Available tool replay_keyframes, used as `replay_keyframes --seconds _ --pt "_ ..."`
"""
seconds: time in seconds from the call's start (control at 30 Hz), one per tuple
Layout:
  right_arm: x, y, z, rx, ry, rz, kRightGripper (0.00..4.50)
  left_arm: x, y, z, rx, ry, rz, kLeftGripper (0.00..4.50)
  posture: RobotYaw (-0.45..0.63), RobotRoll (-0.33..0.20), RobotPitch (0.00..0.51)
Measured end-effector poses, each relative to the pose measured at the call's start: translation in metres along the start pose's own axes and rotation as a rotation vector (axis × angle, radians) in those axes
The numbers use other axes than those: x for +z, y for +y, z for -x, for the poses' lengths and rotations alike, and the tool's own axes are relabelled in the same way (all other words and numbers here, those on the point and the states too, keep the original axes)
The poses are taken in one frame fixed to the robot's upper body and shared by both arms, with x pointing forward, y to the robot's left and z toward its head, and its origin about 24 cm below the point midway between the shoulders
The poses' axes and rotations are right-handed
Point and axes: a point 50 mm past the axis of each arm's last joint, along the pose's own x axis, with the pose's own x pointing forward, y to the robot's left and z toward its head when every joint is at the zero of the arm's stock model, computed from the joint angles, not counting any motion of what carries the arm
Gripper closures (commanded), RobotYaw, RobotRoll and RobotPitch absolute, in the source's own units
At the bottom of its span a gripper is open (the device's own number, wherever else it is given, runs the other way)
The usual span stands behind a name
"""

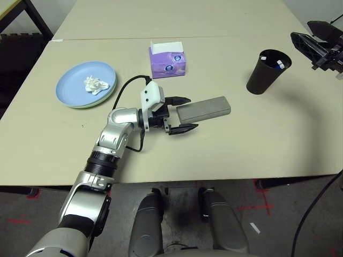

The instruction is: Organize and tidy the items on the table.

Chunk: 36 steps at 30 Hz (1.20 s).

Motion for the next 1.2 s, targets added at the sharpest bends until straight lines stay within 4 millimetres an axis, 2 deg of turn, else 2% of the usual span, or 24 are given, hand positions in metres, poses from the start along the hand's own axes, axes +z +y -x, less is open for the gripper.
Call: replay_keyframes --seconds 0.1,0.3,0.37,0.5,0.73,1.2 --pt "-0.008 0.013 -0.004 0.050 0.016 -0.009 0.02 0.000 0.001 0.001 0.012 0.000 -0.001 0.00 -0.08 0.000 0.154" --pt "-0.040 0.061 -0.015 0.185 0.080 -0.124 0.02 0.007 0.015 0.016 0.195 -0.038 -0.008 0.00 -0.07 0.000 0.150" --pt "-0.047 0.077 -0.017 0.191 0.076 -0.162 0.02 0.012 0.020 0.022 0.279 -0.066 -0.021 0.00 -0.05 0.000 0.146" --pt "-0.062 0.098 -0.014 0.113 0.040 -0.218 0.02 0.013 0.023 0.037 0.463 -0.118 -0.008 0.00 -0.03 0.000 0.147" --pt "-0.066 0.100 -0.007 -0.129 -0.052 -0.209 0.02 0.008 0.023 0.062 0.787 -0.184 0.032 0.00 -0.04 0.000 0.153" --pt "-0.102 0.093 0.019 -0.344 0.083 -0.137 0.02 -0.016 0.000 0.108 1.237 -0.145 0.104 0.00 -0.03 0.000 0.172"
